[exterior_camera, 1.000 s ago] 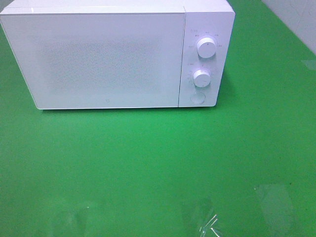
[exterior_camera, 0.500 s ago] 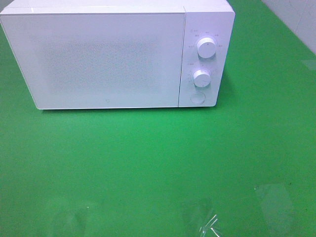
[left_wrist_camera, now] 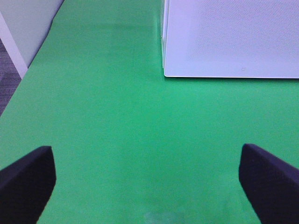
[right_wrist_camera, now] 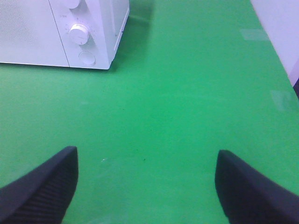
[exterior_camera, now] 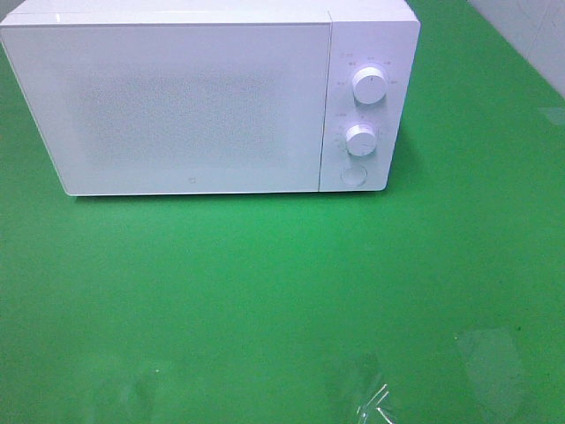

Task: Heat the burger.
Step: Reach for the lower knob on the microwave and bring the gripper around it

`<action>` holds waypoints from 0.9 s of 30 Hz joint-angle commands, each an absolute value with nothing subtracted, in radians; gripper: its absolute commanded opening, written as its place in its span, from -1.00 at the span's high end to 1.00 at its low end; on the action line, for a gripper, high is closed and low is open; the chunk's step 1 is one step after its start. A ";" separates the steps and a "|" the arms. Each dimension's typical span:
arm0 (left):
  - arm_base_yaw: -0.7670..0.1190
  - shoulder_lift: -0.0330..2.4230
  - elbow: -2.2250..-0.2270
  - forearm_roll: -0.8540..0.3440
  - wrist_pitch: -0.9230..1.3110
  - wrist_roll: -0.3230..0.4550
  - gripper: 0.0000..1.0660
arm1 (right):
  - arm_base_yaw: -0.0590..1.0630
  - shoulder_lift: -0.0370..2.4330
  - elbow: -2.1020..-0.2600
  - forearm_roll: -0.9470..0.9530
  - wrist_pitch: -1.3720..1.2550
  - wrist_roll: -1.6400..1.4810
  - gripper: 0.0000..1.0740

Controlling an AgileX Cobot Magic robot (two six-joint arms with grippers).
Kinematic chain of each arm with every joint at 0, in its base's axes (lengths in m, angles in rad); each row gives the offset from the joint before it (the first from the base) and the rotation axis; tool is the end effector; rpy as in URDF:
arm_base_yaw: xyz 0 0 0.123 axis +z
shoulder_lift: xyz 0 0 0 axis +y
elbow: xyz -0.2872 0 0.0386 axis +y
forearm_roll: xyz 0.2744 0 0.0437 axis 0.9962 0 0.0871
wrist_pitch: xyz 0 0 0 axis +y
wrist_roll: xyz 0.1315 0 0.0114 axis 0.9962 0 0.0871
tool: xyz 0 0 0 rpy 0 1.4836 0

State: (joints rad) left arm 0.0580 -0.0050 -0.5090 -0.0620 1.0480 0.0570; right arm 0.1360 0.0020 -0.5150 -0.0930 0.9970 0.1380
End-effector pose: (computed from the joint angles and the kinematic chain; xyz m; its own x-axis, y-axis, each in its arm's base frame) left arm 0.0493 -0.0042 0.2762 -0.4307 0.0010 -0.9025 0.0017 1.0000 0.0003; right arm 0.0529 -0.0032 0.2842 -0.3852 0.0351 -0.9222 -0.0303 0.9983 0.0507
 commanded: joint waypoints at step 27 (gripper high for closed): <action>0.060 -0.025 -0.504 -0.070 1.040 0.053 -0.88 | 0.133 0.407 -0.459 -0.095 0.463 0.127 -0.42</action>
